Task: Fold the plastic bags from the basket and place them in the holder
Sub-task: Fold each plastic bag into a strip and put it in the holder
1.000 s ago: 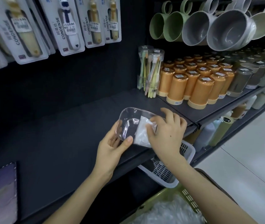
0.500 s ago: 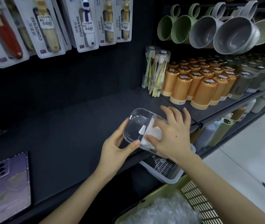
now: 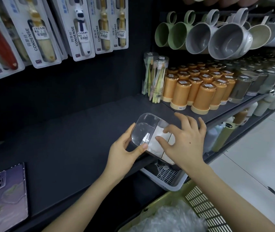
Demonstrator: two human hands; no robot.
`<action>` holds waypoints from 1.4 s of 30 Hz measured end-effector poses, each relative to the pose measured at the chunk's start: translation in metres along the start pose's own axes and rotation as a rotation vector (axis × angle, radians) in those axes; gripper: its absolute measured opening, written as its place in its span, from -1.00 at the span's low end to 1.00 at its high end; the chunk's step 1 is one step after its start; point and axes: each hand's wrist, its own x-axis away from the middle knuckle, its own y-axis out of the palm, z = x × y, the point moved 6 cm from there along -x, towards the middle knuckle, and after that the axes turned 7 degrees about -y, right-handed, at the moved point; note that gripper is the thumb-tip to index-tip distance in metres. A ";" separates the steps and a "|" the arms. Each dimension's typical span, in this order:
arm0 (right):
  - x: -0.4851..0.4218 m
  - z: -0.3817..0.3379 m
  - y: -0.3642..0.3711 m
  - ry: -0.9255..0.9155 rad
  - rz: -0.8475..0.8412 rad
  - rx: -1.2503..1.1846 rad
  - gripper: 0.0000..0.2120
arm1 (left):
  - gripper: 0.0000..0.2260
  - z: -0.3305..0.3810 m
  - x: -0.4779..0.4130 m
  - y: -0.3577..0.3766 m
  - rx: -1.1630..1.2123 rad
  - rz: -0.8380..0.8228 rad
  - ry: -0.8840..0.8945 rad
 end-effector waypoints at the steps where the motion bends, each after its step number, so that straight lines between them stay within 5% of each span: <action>1: 0.000 0.000 -0.001 -0.014 0.013 -0.001 -0.73 | -0.40 0.000 0.000 0.000 0.002 0.001 -0.002; 7: 0.001 -0.003 0.023 -0.020 -0.169 0.034 -0.73 | -0.40 0.000 -0.002 0.000 0.014 0.018 -0.015; 14: 0.010 0.036 -0.009 0.173 0.031 -0.097 -0.79 | -0.56 0.003 -0.021 0.009 0.017 0.017 -0.070; 24: 0.137 0.093 0.023 0.323 -0.104 -0.078 -0.65 | -0.87 -0.015 -0.109 0.036 0.018 -0.007 -0.237; 26: 0.160 0.092 0.040 0.324 -0.189 -0.064 -0.61 | -0.81 -0.020 -0.127 0.041 0.001 -0.025 -0.254; 29: 0.184 0.085 0.069 0.274 -0.355 -0.048 -0.83 | -0.86 -0.015 -0.140 0.045 -0.067 -0.060 -0.287; 32: 0.210 0.081 0.091 0.282 -0.558 -0.062 -0.84 | -0.32 -0.016 -0.131 0.039 -0.174 -0.068 -0.358; 42: 0.314 0.053 0.148 0.615 -1.278 -0.345 -0.35 | -0.27 -0.058 0.034 -0.042 -1.215 -0.206 -0.063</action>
